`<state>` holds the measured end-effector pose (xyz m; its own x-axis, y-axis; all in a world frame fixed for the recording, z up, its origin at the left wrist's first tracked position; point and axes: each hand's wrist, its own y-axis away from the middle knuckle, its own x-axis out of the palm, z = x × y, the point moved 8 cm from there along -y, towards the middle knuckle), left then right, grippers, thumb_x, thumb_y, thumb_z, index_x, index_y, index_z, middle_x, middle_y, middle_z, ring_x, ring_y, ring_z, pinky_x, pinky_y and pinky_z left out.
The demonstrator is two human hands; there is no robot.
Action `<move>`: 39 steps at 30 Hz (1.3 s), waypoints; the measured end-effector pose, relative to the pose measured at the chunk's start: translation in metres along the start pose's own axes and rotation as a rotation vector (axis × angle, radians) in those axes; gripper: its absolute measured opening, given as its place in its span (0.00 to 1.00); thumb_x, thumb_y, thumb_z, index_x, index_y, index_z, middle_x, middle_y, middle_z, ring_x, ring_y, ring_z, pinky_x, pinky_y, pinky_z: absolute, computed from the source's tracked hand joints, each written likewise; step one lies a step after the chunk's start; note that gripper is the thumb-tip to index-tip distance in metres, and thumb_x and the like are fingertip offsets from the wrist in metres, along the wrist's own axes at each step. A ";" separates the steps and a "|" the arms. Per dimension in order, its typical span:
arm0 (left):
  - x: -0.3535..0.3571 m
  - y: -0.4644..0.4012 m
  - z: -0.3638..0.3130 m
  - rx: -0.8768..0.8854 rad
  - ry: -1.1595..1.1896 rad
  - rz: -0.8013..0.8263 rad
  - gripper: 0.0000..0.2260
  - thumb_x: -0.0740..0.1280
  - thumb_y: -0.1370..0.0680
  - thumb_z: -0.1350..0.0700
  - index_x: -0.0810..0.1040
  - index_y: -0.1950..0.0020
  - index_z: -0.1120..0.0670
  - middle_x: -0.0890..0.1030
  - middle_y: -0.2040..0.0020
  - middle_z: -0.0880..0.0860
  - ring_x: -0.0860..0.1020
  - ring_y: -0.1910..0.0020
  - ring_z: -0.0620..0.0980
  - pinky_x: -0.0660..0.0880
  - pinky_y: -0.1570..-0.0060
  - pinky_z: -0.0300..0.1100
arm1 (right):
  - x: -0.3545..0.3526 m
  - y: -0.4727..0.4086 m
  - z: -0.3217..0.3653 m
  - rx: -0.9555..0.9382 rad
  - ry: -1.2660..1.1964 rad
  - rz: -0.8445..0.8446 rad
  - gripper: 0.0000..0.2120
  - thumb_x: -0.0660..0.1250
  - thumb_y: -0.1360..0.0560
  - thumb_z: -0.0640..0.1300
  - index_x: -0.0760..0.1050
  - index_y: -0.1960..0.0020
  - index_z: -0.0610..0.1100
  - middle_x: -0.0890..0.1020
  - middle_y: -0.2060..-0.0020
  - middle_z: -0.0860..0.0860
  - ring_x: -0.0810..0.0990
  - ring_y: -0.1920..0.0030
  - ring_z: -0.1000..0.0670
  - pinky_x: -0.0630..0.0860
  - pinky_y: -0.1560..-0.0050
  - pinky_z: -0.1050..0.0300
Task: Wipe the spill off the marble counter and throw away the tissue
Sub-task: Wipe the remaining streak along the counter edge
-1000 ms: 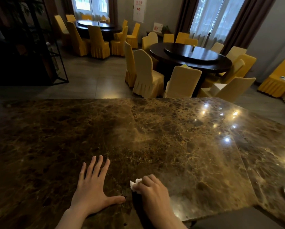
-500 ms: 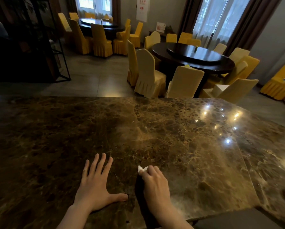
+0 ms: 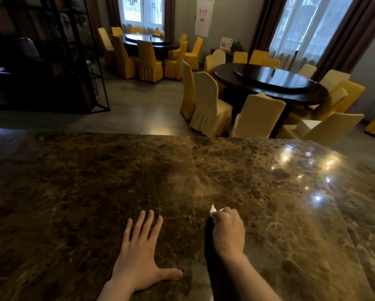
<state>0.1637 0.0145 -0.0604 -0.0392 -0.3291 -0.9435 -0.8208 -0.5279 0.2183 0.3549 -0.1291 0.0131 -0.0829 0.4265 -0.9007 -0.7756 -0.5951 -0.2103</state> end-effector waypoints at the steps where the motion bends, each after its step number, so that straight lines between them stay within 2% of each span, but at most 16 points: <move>1: 0.001 0.000 0.000 -0.001 -0.005 0.001 0.69 0.51 0.46 0.06 0.28 0.18 0.43 0.25 0.18 0.45 0.20 0.22 0.47 0.26 0.20 0.60 | 0.007 0.001 0.015 -0.030 -0.017 0.007 0.11 0.67 0.25 0.35 0.84 0.48 0.46 0.82 0.55 0.52 0.75 0.52 0.50 0.76 0.56 0.56; 5: 0.002 0.000 0.002 -0.007 -0.005 0.005 0.69 0.51 0.46 0.06 0.28 0.18 0.42 0.25 0.18 0.44 0.21 0.22 0.47 0.24 0.22 0.58 | 0.030 0.024 0.066 -0.257 -0.048 0.099 0.14 0.69 0.28 0.35 0.82 0.47 0.50 0.79 0.55 0.55 0.73 0.53 0.53 0.75 0.59 0.60; 9: -0.001 0.001 0.000 0.005 0.008 -0.011 0.69 0.52 0.46 0.06 0.30 0.17 0.41 0.27 0.17 0.44 0.22 0.21 0.47 0.27 0.20 0.59 | 0.019 0.033 0.054 -0.445 -0.018 0.193 0.12 0.70 0.27 0.41 0.82 0.47 0.54 0.78 0.57 0.58 0.74 0.55 0.55 0.71 0.61 0.63; 11: 0.000 0.002 0.001 0.009 0.015 -0.010 0.69 0.52 0.45 0.06 0.31 0.16 0.42 0.28 0.17 0.44 0.23 0.21 0.47 0.29 0.19 0.60 | 0.008 0.017 0.025 -0.354 0.029 0.149 0.12 0.71 0.26 0.40 0.83 0.47 0.54 0.79 0.55 0.56 0.75 0.53 0.53 0.71 0.59 0.62; 14: -0.002 0.002 0.001 0.007 0.023 -0.029 0.69 0.53 0.46 0.07 0.31 0.16 0.41 0.28 0.17 0.44 0.23 0.20 0.47 0.29 0.18 0.60 | -0.012 0.002 -0.022 -0.057 0.025 0.027 0.16 0.71 0.29 0.32 0.85 0.48 0.49 0.80 0.56 0.53 0.75 0.54 0.51 0.70 0.60 0.60; 17: -0.002 0.002 0.001 0.011 0.039 -0.032 0.68 0.54 0.45 0.07 0.30 0.18 0.40 0.28 0.17 0.43 0.22 0.21 0.45 0.28 0.19 0.60 | -0.007 0.020 -0.019 -0.018 0.060 0.019 0.19 0.70 0.30 0.29 0.83 0.44 0.47 0.80 0.55 0.53 0.74 0.53 0.50 0.75 0.59 0.57; 21: -0.005 0.004 -0.002 0.005 0.024 -0.039 0.68 0.53 0.45 0.07 0.33 0.16 0.41 0.30 0.16 0.44 0.24 0.20 0.46 0.30 0.18 0.60 | 0.001 0.058 0.012 -0.147 -0.020 0.092 0.21 0.73 0.33 0.31 0.82 0.43 0.49 0.80 0.54 0.55 0.74 0.52 0.52 0.74 0.59 0.61; 25: -0.007 0.007 -0.004 -0.001 -0.012 -0.045 0.69 0.50 0.45 0.07 0.34 0.15 0.44 0.31 0.15 0.46 0.26 0.19 0.48 0.31 0.17 0.59 | -0.002 0.103 0.028 -0.411 -0.066 0.197 0.17 0.78 0.33 0.42 0.81 0.45 0.54 0.78 0.56 0.58 0.75 0.55 0.54 0.74 0.64 0.63; 27: -0.007 0.008 -0.003 -0.004 -0.006 -0.058 0.69 0.49 0.45 0.06 0.34 0.15 0.44 0.31 0.15 0.46 0.26 0.19 0.48 0.31 0.17 0.59 | -0.013 0.107 0.013 -0.476 -0.050 0.200 0.14 0.75 0.31 0.46 0.81 0.47 0.56 0.78 0.57 0.59 0.75 0.56 0.54 0.73 0.66 0.63; 28: -0.007 0.008 -0.003 -0.002 -0.001 -0.064 0.69 0.49 0.45 0.06 0.34 0.15 0.44 0.31 0.15 0.46 0.26 0.19 0.48 0.30 0.17 0.59 | -0.021 0.101 -0.003 -0.454 -0.032 0.170 0.11 0.72 0.30 0.47 0.81 0.48 0.56 0.78 0.58 0.59 0.75 0.56 0.55 0.71 0.66 0.64; 30: -0.006 0.008 -0.003 0.001 -0.002 -0.067 0.69 0.49 0.45 0.07 0.35 0.15 0.44 0.32 0.15 0.46 0.26 0.18 0.48 0.30 0.18 0.58 | -0.034 0.076 -0.045 -0.275 0.029 0.084 0.13 0.73 0.31 0.40 0.83 0.50 0.54 0.79 0.59 0.57 0.75 0.56 0.53 0.67 0.63 0.64; 32: -0.006 0.007 -0.002 0.005 -0.010 -0.067 0.69 0.49 0.45 0.07 0.34 0.15 0.44 0.31 0.15 0.46 0.27 0.18 0.49 0.30 0.18 0.59 | -0.042 0.050 -0.078 -0.058 0.083 0.030 0.19 0.72 0.33 0.31 0.85 0.48 0.50 0.81 0.58 0.52 0.76 0.55 0.49 0.68 0.62 0.59; 34: -0.006 0.005 -0.003 0.010 -0.003 -0.078 0.69 0.49 0.45 0.07 0.35 0.15 0.44 0.32 0.15 0.46 0.27 0.18 0.49 0.30 0.18 0.59 | -0.040 0.033 -0.084 0.092 0.096 -0.011 0.17 0.69 0.30 0.31 0.85 0.47 0.47 0.82 0.55 0.50 0.76 0.52 0.47 0.72 0.58 0.55; 36: -0.006 0.006 -0.002 0.015 0.003 -0.080 0.69 0.49 0.45 0.07 0.36 0.14 0.44 0.32 0.15 0.47 0.27 0.18 0.49 0.29 0.18 0.58 | -0.029 0.029 -0.057 0.105 0.065 -0.021 0.13 0.68 0.27 0.34 0.84 0.46 0.46 0.82 0.51 0.51 0.75 0.49 0.48 0.72 0.53 0.56; 39: -0.006 0.006 -0.002 0.016 -0.013 -0.081 0.69 0.48 0.45 0.07 0.36 0.14 0.44 0.33 0.14 0.47 0.28 0.18 0.49 0.30 0.18 0.58 | -0.002 0.048 0.013 -0.074 -0.061 0.034 0.16 0.67 0.26 0.34 0.82 0.42 0.48 0.81 0.47 0.53 0.73 0.47 0.51 0.71 0.51 0.61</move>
<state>0.1606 0.0118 -0.0530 0.0205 -0.2753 -0.9611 -0.8304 -0.5400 0.1370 0.3099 -0.1494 0.0096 -0.1481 0.4443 -0.8835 -0.7237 -0.6576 -0.2094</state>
